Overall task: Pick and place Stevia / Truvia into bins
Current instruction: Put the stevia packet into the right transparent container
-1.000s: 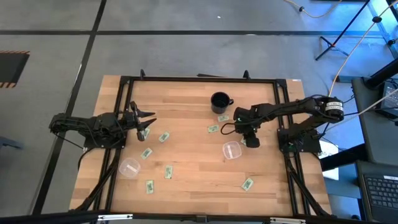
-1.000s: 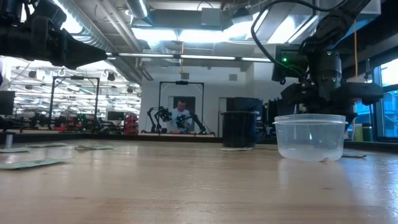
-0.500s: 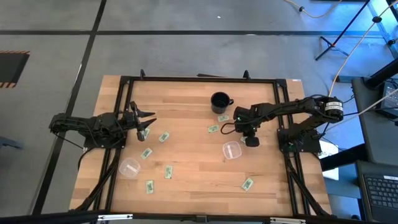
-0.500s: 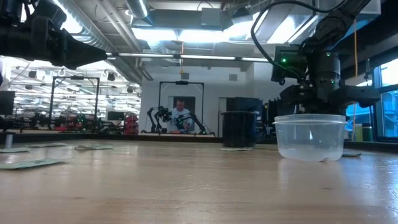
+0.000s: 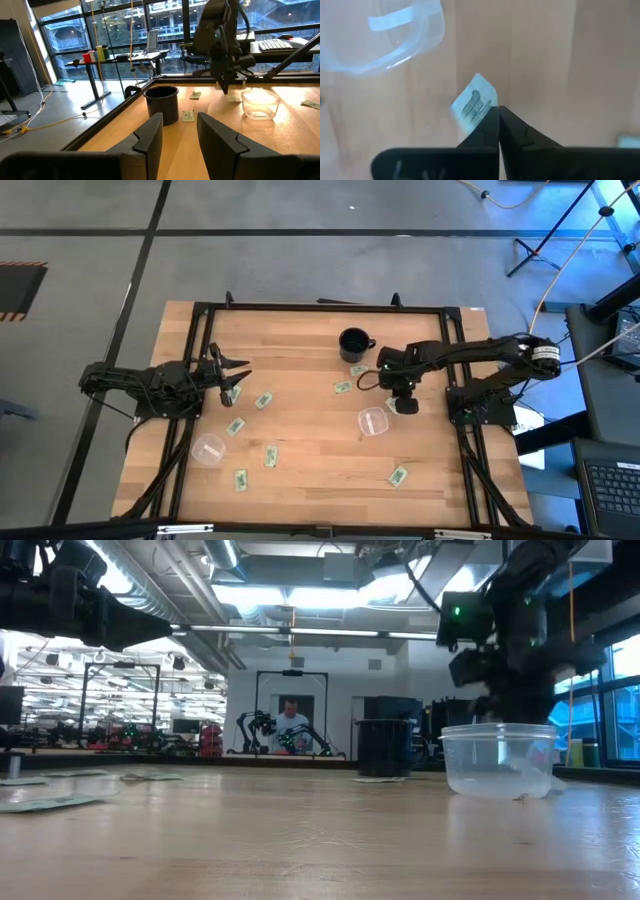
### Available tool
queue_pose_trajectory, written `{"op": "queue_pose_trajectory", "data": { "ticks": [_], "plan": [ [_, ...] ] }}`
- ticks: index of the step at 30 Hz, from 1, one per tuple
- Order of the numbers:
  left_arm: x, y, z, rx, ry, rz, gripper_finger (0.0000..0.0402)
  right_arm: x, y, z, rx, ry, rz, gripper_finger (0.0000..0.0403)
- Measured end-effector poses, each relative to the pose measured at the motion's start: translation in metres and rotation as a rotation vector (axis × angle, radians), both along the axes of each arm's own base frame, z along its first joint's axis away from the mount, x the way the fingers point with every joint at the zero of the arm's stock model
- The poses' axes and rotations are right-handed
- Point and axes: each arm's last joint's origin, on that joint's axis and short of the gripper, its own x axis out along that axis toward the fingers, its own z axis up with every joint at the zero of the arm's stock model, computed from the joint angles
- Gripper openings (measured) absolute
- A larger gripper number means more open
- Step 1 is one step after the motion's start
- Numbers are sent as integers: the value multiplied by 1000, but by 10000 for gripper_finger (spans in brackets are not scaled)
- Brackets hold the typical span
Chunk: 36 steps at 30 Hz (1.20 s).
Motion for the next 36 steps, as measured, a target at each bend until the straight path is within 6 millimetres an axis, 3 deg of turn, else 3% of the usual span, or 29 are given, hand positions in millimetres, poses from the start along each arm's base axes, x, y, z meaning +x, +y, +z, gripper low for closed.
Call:
{"op": "queue_pose_trajectory", "data": {
  "ticks": [9,14,16,19,27,36],
  "plan": [
    [0,0,0,0,0,0,116,6,2,83,-90,-197,-96,1],
    [0,0,0,0,0,0,116,11,18,120,-84,-329,-99,0],
    [0,0,0,0,0,0,116,16,27,127,-63,-360,-97,0],
    [0,0,0,0,1,0,116,25,42,122,-36,-378,-72,0],
    [0,0,0,0,0,0,116,41,80,88,8,-286,10,0],
    [0,0,0,0,0,-1,116,55,99,44,-45,-195,10,0]
  ]
}}
